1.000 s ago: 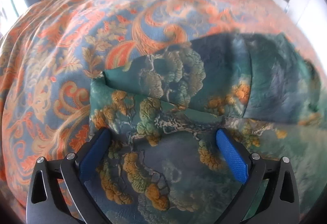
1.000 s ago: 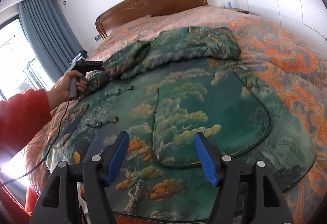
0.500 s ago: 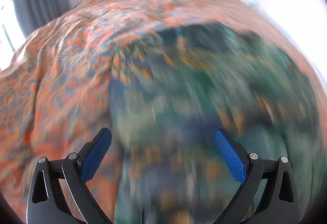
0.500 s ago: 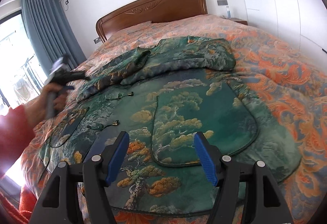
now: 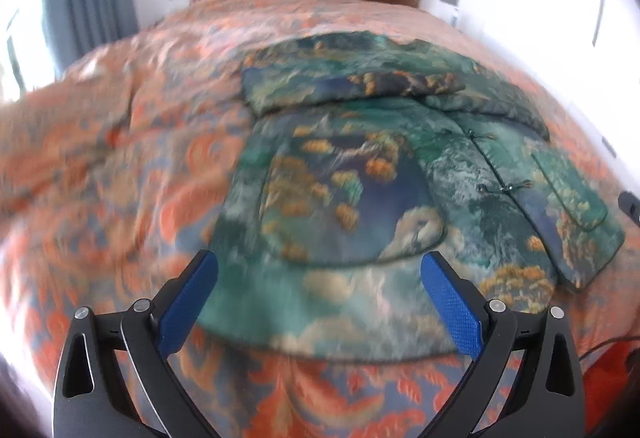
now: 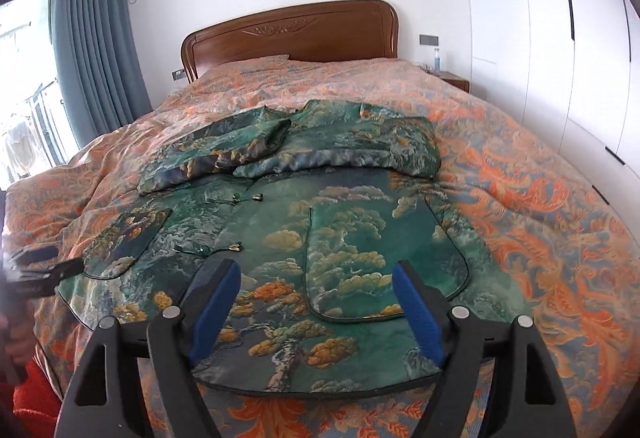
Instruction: Fold large clothes
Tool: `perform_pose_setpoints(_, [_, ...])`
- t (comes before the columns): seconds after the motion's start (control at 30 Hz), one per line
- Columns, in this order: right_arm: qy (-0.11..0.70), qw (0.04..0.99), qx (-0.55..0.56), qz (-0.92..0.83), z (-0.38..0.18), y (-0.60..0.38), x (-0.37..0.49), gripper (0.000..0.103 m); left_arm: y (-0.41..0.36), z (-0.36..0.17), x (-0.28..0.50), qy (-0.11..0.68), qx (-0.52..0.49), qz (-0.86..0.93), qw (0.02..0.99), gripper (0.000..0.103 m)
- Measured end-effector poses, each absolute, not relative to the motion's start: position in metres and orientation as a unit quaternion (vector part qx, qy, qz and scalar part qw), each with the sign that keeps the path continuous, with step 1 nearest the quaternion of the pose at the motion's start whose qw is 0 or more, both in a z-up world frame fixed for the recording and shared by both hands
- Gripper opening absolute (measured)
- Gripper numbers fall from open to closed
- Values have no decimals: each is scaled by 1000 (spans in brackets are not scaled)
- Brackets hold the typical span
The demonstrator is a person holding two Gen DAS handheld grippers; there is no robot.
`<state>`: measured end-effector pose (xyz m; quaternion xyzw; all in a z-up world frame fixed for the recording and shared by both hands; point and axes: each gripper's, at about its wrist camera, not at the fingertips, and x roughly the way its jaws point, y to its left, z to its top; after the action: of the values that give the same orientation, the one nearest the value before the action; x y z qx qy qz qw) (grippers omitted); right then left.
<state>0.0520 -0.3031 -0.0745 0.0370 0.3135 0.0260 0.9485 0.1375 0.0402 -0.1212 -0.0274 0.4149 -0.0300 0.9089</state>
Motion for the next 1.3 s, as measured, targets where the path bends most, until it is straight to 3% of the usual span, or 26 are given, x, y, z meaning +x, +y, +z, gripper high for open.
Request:
perform_pose_setpoints(0.3, [322, 947, 8, 11, -76, -295, 42, 81, 68, -133, 111, 421, -55, 19, 905, 101])
perform_pose_setpoints(0.67, [351, 931, 94, -17, -91, -334, 44, 81, 86, -140, 109, 433, -74, 37, 897, 101])
perform_pose_setpoints(1.0, [338, 940, 39, -1, -77, -333, 36, 81, 113, -131, 122, 438, -105, 8, 893, 101])
perform_pose_setpoints(1.13, [348, 937, 34, -19, -68, -373, 42, 81, 140, -148, 149, 486, -165, -40, 858, 101])
perform_pose_setpoints(1.3, [403, 909, 106, -13, -86, -449, 61, 81, 123, -174, 175, 523, -152, -66, 836, 101])
